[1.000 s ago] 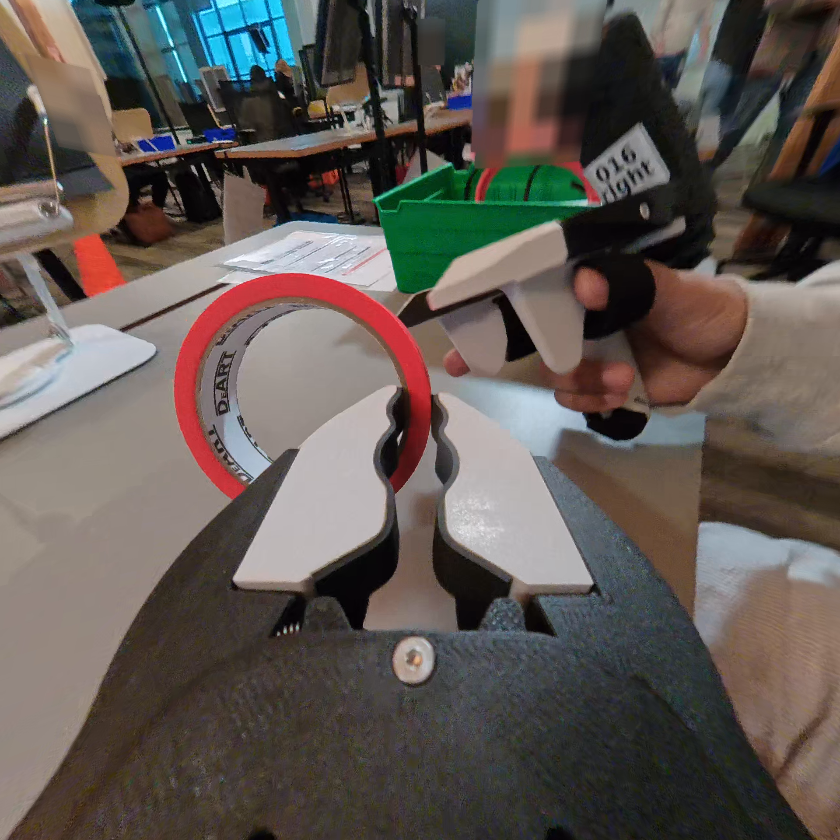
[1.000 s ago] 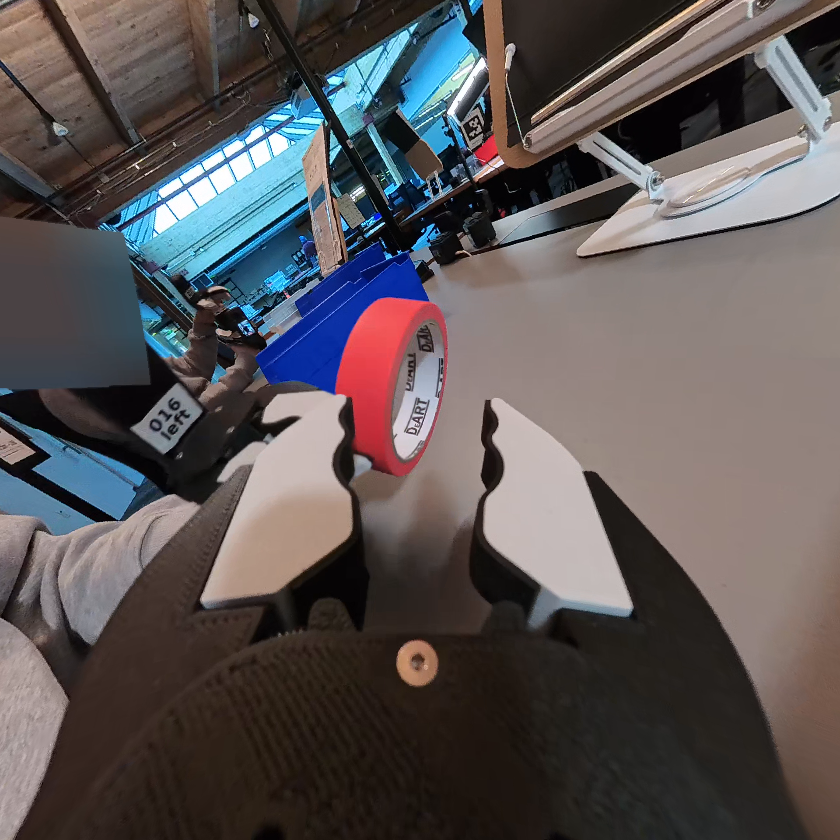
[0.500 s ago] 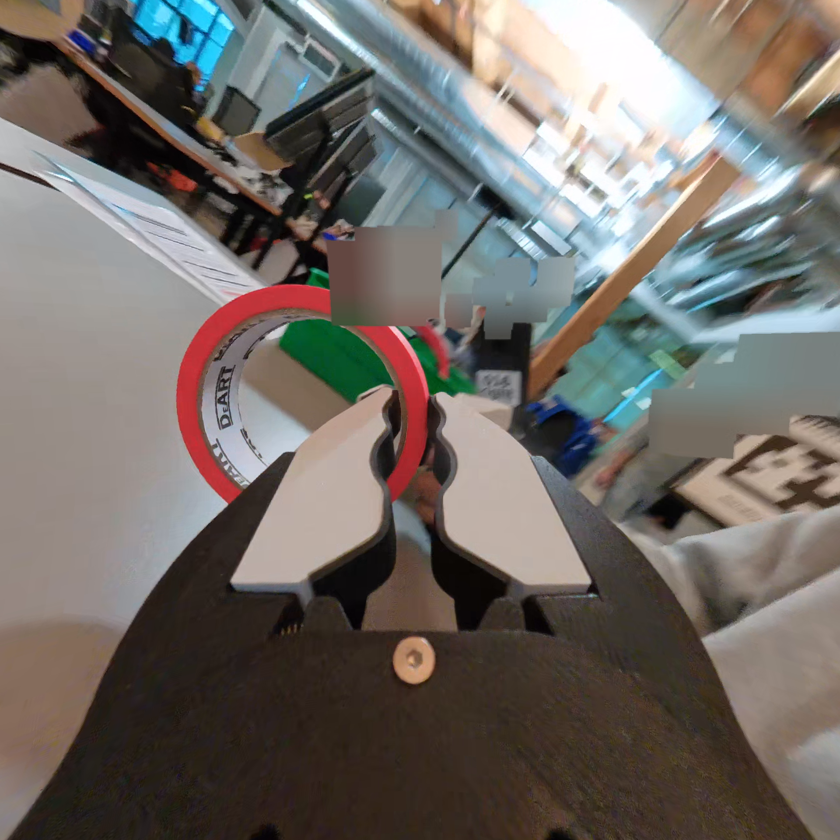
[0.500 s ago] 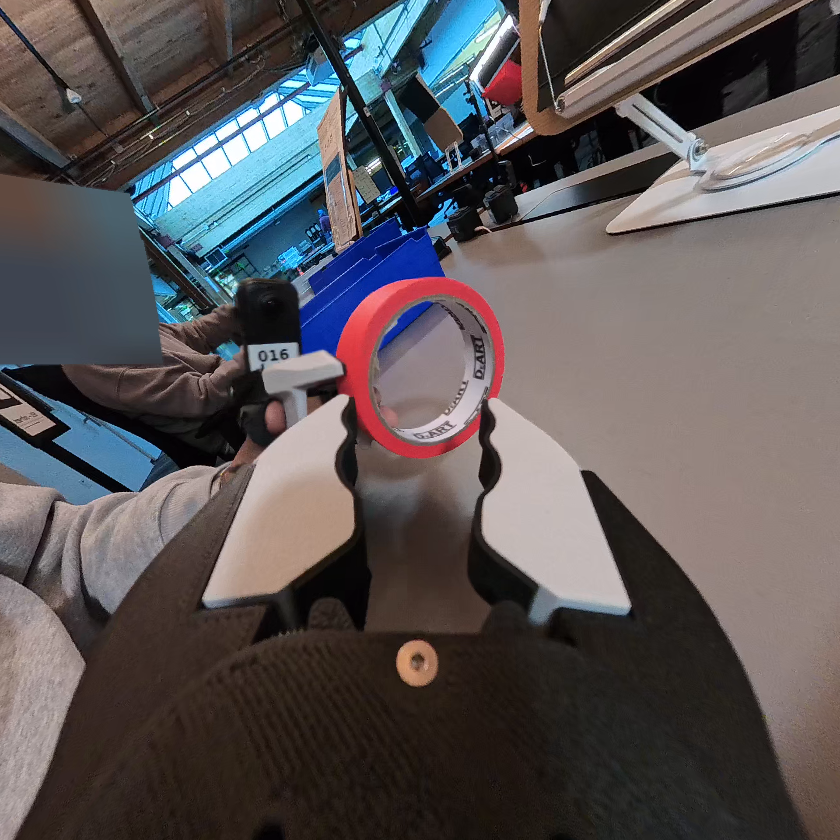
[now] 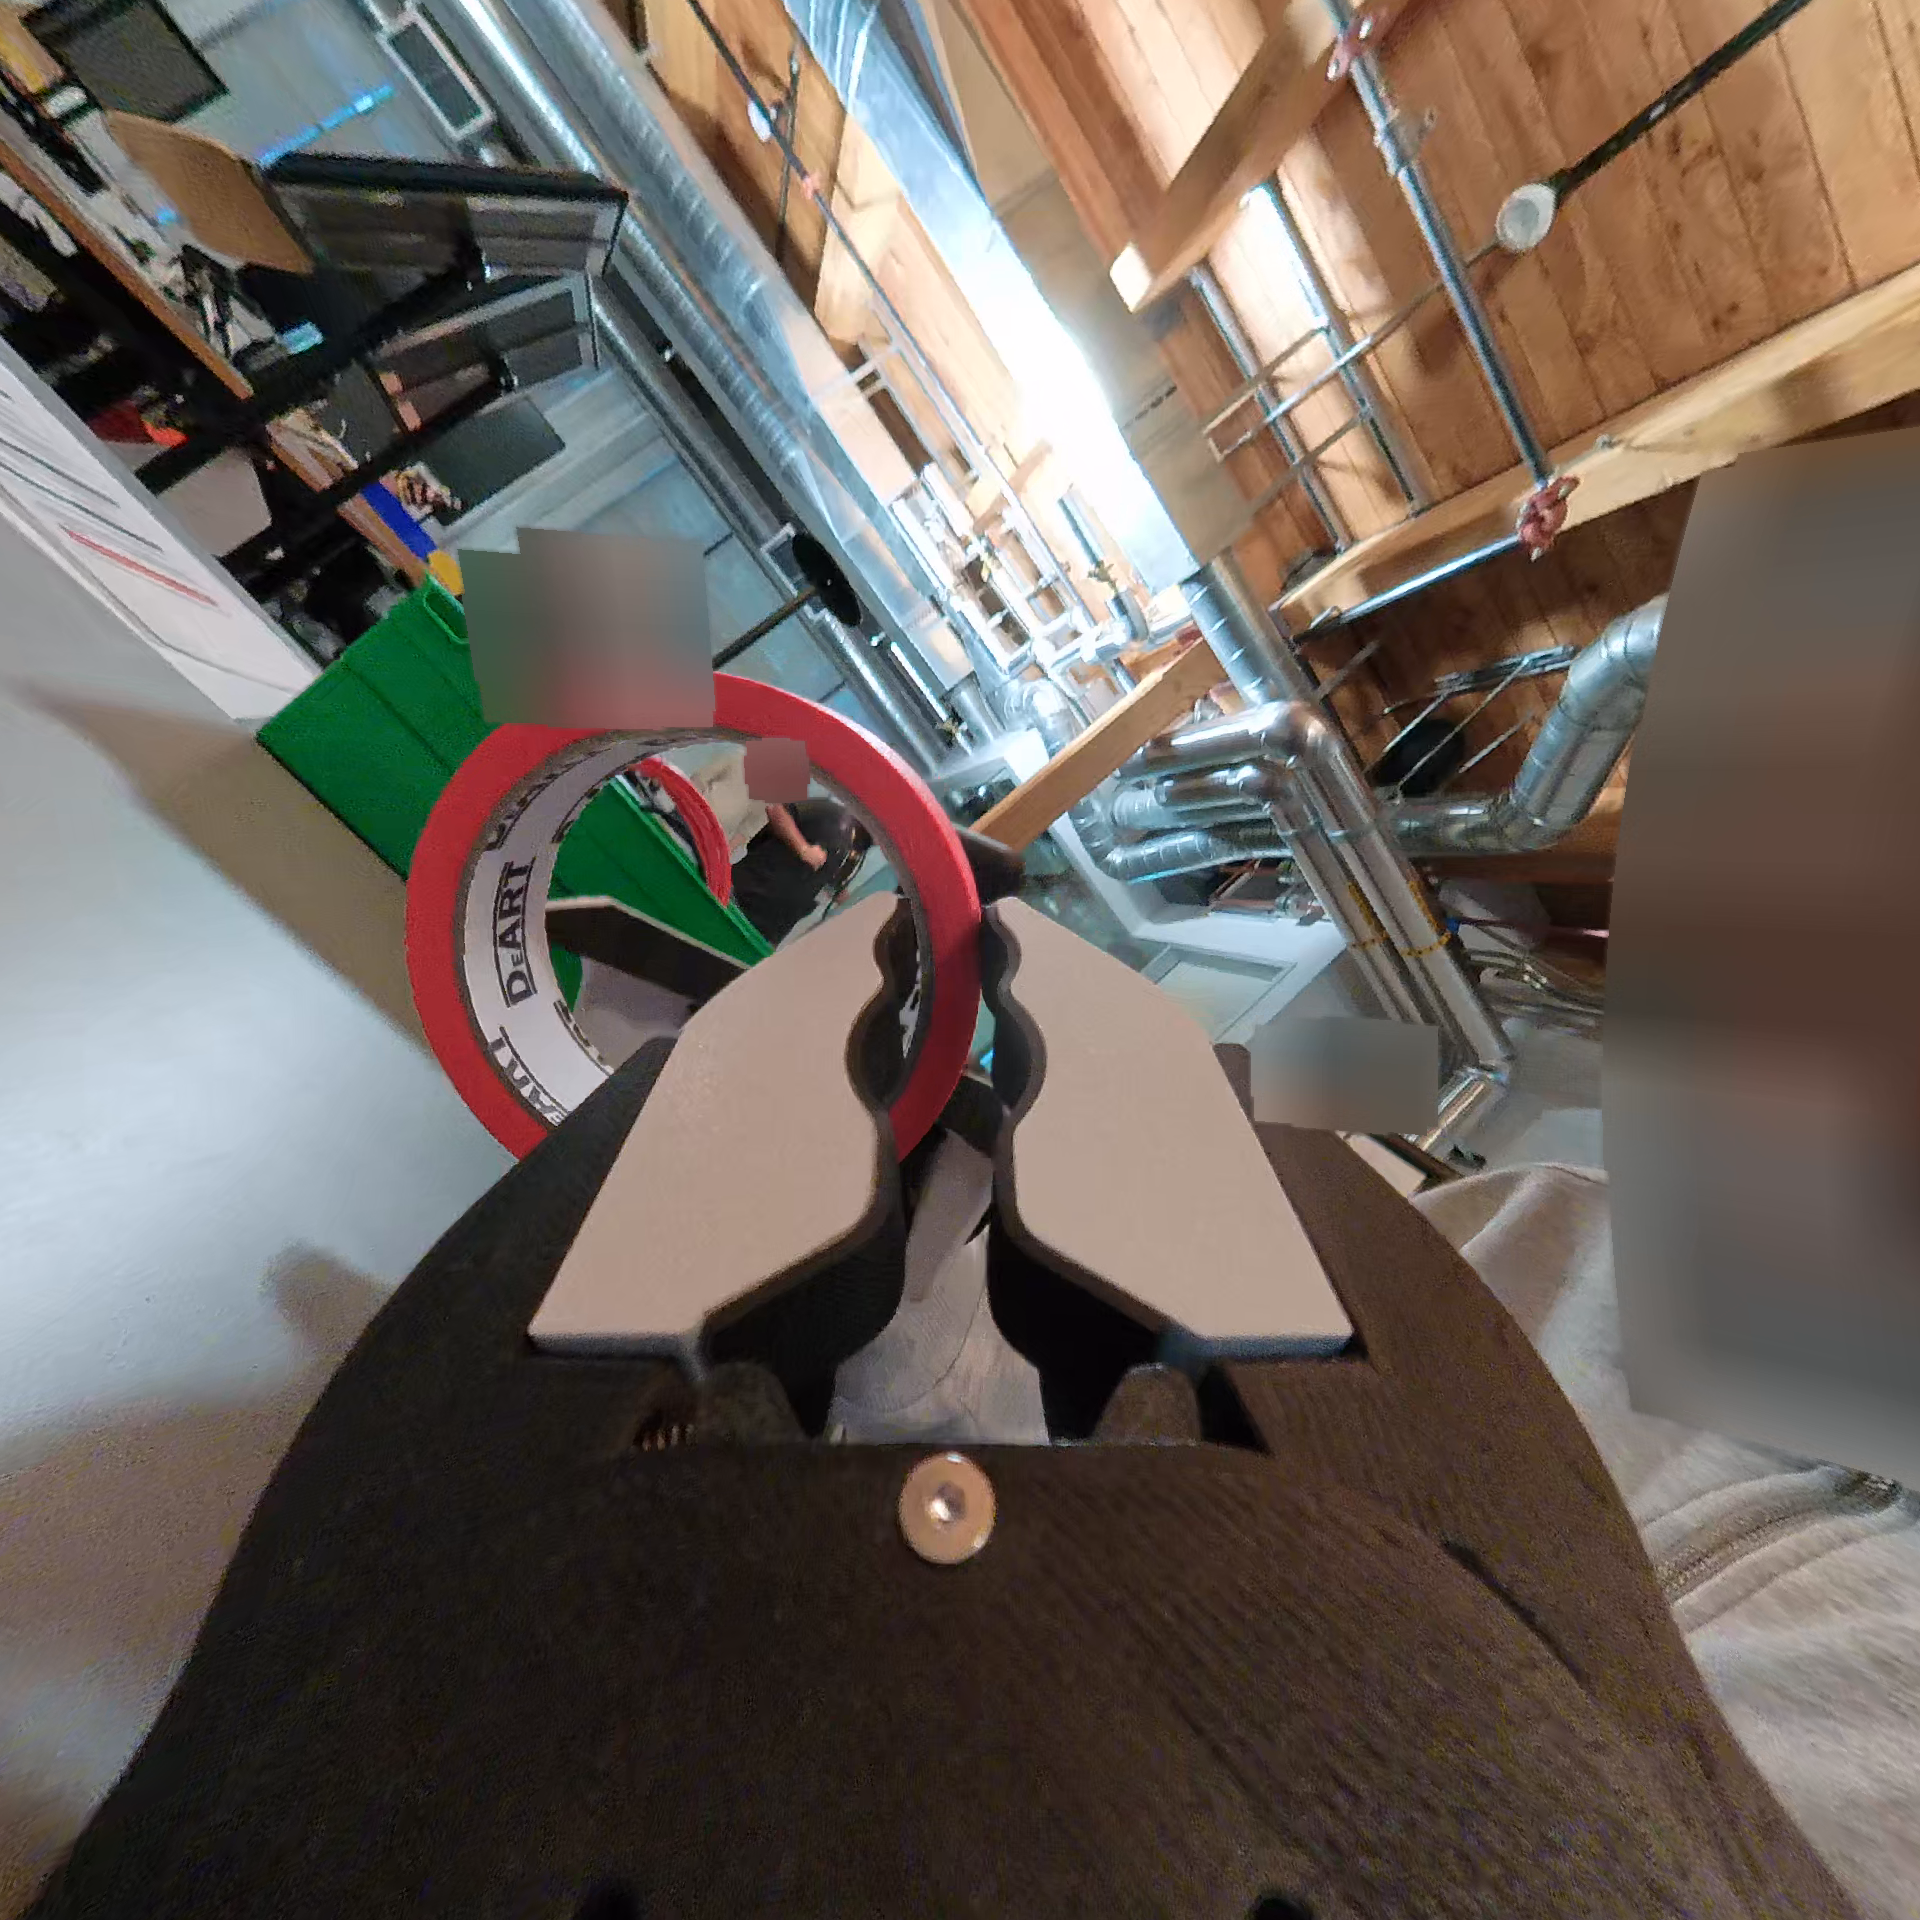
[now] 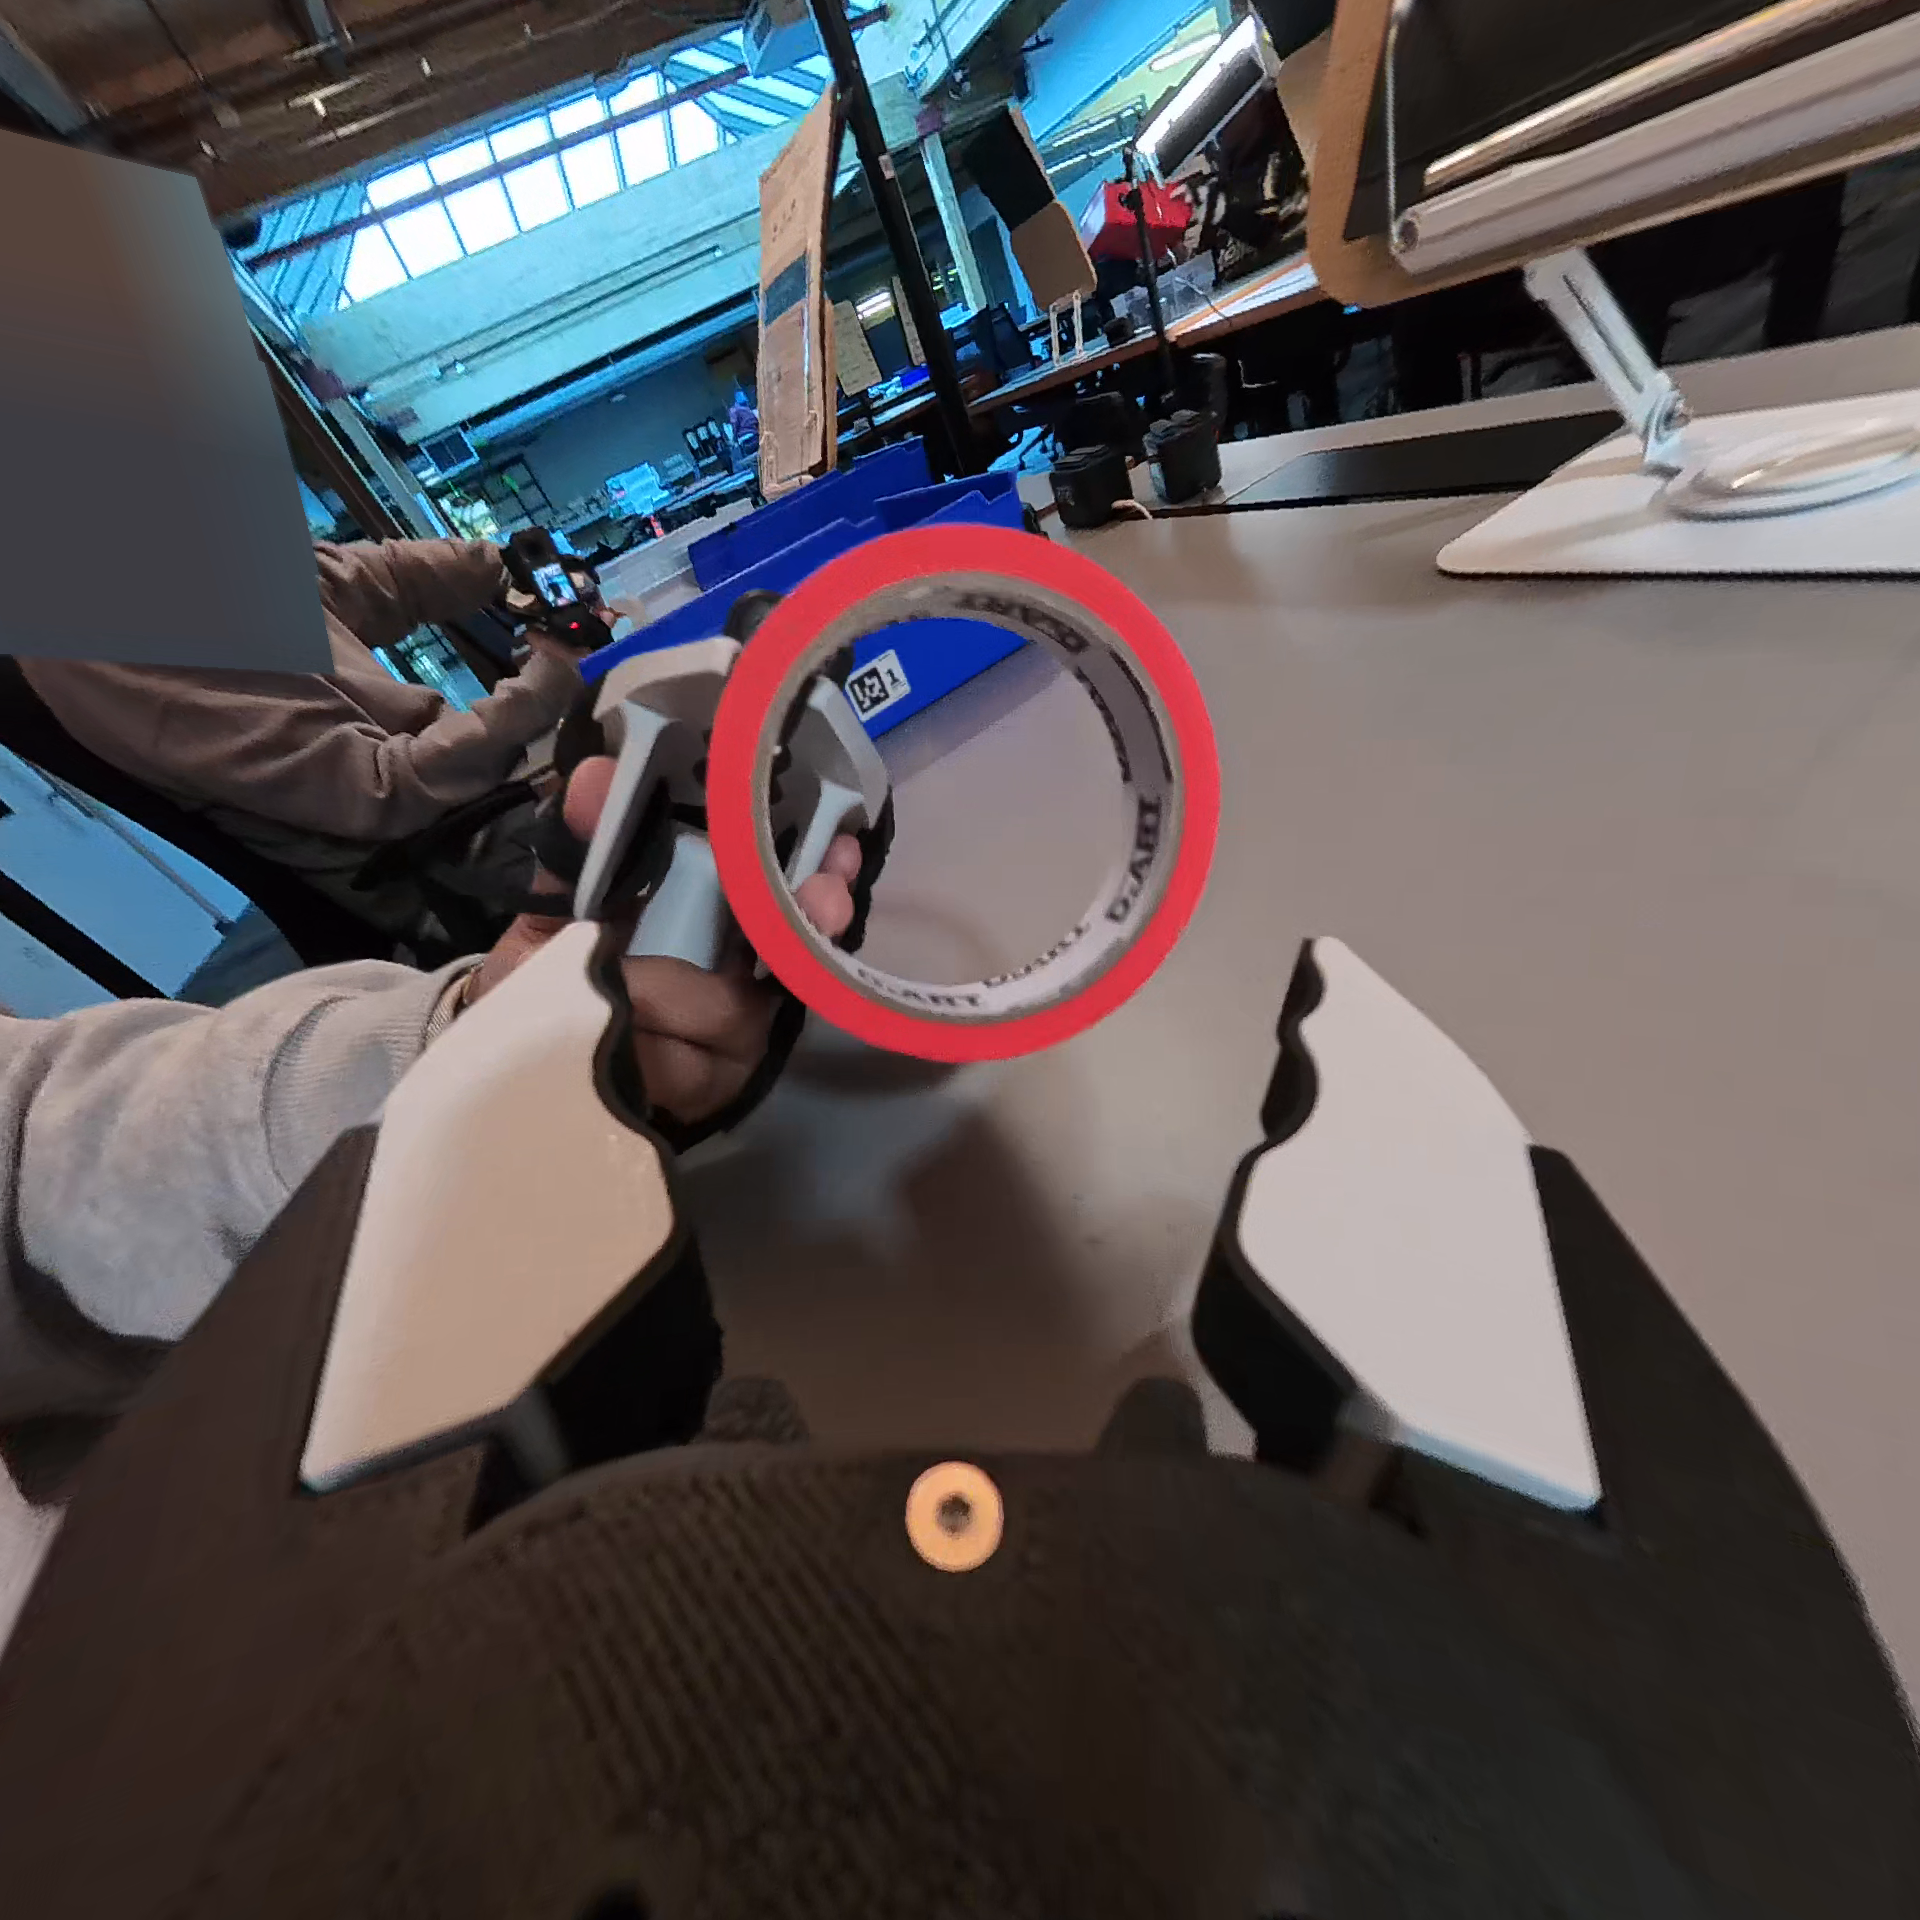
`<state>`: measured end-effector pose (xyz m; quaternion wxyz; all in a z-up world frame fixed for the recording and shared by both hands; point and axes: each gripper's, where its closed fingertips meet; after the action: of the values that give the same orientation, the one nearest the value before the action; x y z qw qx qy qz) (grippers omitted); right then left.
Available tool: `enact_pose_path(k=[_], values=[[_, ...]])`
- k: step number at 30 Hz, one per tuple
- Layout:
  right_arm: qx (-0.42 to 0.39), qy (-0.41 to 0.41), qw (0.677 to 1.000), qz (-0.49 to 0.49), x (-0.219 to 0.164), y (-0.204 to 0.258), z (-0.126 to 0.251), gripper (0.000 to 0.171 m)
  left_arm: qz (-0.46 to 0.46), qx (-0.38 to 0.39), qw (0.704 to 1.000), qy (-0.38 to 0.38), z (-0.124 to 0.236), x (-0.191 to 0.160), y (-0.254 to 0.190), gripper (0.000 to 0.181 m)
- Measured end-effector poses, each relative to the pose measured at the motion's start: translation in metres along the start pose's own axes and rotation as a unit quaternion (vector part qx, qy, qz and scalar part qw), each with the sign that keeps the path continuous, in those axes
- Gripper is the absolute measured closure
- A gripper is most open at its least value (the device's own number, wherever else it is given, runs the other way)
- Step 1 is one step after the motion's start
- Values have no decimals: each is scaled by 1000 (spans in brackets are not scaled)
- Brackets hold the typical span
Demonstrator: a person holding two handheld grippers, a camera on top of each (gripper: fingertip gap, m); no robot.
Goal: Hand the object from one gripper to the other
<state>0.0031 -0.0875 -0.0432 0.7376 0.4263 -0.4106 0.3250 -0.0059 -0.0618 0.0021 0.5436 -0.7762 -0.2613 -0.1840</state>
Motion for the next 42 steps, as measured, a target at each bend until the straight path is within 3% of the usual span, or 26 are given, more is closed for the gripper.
enact_pose_path(k=[9, 15, 22, 35, 42], values=[[0, -3, 999, 35, 1, 7, 0, 40, -5, -20, 997, 74, -19, -24, -7, 171], [11, 10, 999, 42, -3, 12, -1, 57, -7, -35, 996, 83, -22, -28, -12, 171], [5, 13, 998, 53, -2, 13, 0, 58, -12, -38, 996, 79, -22, -27, -13, 170], [-81, 39, 994, 54, -6, -16, 6, 59, -47, 87, 991, 95, -13, -23, 15, 138], [-153, 106, 976, 115, -21, -32, 7, 60, -21, 156, 983, 93, -4, -23, 40, 134]])
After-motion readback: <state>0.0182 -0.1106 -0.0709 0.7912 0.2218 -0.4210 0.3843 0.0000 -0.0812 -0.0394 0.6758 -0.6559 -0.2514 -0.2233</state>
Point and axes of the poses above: each gripper's, where its closed fingertips meet, z back along the fingers, x out of its top, y = z × x across the jaws, and after that the axes turned 15 degrees about y, right-handed
